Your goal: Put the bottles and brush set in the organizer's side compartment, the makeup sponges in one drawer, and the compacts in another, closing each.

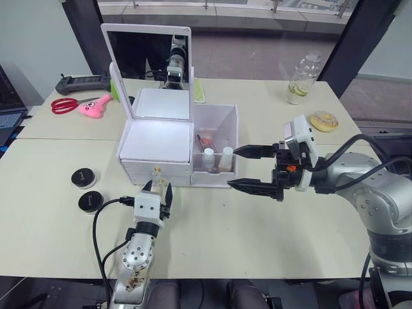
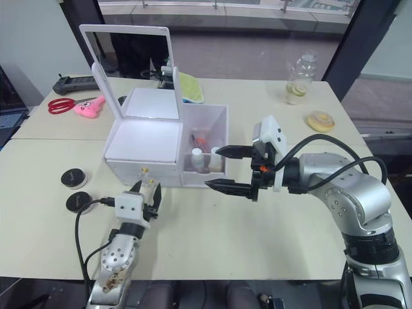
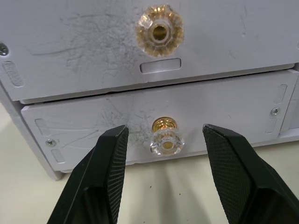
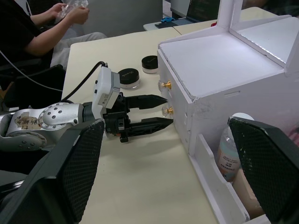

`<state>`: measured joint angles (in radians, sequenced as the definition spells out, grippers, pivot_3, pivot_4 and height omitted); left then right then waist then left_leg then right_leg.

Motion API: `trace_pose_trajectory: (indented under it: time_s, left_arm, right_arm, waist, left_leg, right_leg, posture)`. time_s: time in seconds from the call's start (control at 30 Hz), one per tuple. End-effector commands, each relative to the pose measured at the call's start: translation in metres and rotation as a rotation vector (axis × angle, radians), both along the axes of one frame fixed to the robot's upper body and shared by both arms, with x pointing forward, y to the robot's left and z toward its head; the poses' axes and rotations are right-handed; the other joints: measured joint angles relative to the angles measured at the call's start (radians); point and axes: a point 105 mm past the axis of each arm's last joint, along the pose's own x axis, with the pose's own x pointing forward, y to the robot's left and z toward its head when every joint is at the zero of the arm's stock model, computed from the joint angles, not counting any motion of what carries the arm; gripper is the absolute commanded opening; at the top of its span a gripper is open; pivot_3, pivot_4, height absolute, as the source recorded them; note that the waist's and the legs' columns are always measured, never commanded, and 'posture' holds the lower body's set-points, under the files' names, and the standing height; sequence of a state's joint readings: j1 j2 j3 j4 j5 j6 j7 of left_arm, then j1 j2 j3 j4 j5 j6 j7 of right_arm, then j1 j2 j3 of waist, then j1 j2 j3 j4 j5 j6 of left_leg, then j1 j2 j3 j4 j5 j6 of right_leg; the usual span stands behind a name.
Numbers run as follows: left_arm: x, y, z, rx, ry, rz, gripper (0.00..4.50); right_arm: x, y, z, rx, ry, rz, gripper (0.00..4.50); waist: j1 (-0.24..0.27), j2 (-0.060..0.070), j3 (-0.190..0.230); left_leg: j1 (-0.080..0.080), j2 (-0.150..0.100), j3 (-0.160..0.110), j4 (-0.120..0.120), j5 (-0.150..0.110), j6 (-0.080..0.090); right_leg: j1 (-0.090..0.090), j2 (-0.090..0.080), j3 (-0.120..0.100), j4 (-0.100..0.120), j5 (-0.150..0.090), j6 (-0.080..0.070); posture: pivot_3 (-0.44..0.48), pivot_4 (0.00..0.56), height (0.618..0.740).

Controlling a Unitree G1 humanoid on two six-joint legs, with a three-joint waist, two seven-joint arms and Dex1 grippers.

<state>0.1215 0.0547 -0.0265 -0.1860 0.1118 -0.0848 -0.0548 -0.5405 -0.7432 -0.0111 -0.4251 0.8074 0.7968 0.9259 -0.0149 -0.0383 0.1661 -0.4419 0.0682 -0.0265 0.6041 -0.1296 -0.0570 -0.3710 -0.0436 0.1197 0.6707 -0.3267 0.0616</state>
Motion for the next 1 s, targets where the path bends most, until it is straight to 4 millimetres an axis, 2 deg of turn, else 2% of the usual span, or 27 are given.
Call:
trace_pose_trajectory:
  time_s: [0.03, 0.07, 0.17, 0.33, 0.5, 0.67, 0.73, 0.83, 1.0]
  left_arm:
    - [0.001, -0.004, 0.005, -0.015, -0.023, -0.019, 2.74]
    - [0.001, -0.004, 0.005, -0.017, -0.024, -0.019, 2.74]
    - [0.001, -0.004, 0.005, -0.025, -0.026, -0.021, 2.14]
    - [0.001, -0.006, 0.007, -0.024, -0.035, -0.037, 0.59]
    - [-0.005, -0.008, 0.007, -0.012, -0.037, -0.056, 0.55]
    - [-0.032, -0.014, 0.005, 0.038, -0.036, -0.152, 0.55]
    - [-0.042, -0.009, 0.002, 0.025, -0.02, -0.159, 0.55]
    - [-0.063, 0.01, -0.002, 0.0, 0.022, -0.143, 0.55]
    - [-0.091, 0.016, -0.001, -0.02, 0.084, -0.173, 0.55]
  right_arm:
    - [-0.004, -0.001, 0.01, -0.002, -0.051, 0.0, 4.5]
    - [-0.004, -0.001, 0.01, -0.003, -0.052, -0.002, 4.5]
    - [-0.005, -0.001, 0.011, -0.001, -0.054, -0.004, 4.5]
    - [-0.005, -0.001, 0.011, 0.002, -0.057, -0.008, 4.5]
    - [-0.008, -0.002, 0.01, -0.001, -0.053, -0.008, 4.5]
    - [-0.009, -0.003, 0.009, -0.001, -0.05, -0.012, 4.5]
    - [-0.008, -0.003, 0.009, -0.003, -0.052, -0.015, 4.5]
    - [-0.008, -0.004, 0.009, -0.004, -0.052, -0.019, 4.5]
    - [-0.006, -0.006, 0.009, -0.009, -0.057, -0.028, 4.5]
  waist:
    - [0.0, 0.0, 0.0]
    - [0.0, 0.0, 0.0]
    - [0.0, 0.0, 0.0]
    - [0.0, 0.0, 0.0]
    - [0.0, 0.0, 0.0]
    - [-0.003, 0.0, 0.0]
    - [-0.003, 0.0, 0.0]
    - [-0.003, 0.0, 0.0]
    - [-0.005, 0.0, 0.001]
  left_leg:
    - [0.0, 0.0, 0.0, 0.0, 0.0, 0.0]
    - [0.0, 0.0, 0.0, 0.0, 0.0, 0.0]
    - [0.0, 0.0, 0.0, 0.0, 0.0, 0.0]
    - [0.0, 0.0, 0.0, 0.0, 0.0, 0.0]
    - [0.0, 0.0, 0.0, 0.0, 0.0, 0.0]
    - [0.0, 0.0, 0.001, -0.004, 0.0, 0.0]
    - [0.0, 0.0, 0.001, -0.005, 0.0, 0.0]
    - [0.0, 0.0, 0.001, -0.006, 0.0, 0.0]
    - [0.0, 0.001, 0.002, -0.006, 0.0, 0.0]
  right_leg:
    - [0.0, 0.0, 0.0, 0.0, 0.0, 0.0]
    - [0.0, 0.0, 0.0, 0.0, 0.0, 0.0]
    - [0.0, 0.0, 0.0, 0.0, 0.0, 0.0]
    - [0.0, 0.0, 0.0, 0.0, 0.0, 0.0]
    - [0.0, 0.0, 0.0, 0.0, 0.0, 0.0]
    - [0.0, 0.0, 0.0, -0.006, 0.001, 0.0]
    - [0.0, -0.001, 0.0, -0.007, 0.001, 0.0]
    - [0.0, -0.001, 0.0, -0.007, 0.001, 0.0]
    - [-0.001, -0.001, 0.001, -0.008, -0.001, -0.003]
  posture:
    - [0.0, 0.15, 0.74]
    - [0.0, 0.15, 0.74]
    - [0.0, 0.15, 0.74]
    - [0.0, 0.15, 0.74]
    - [0.0, 0.15, 0.74]
    - [0.0, 0.15, 0.74]
    - [0.0, 0.15, 0.74]
    - [0.0, 0.15, 0.74]
    - [0.0, 0.15, 0.74]
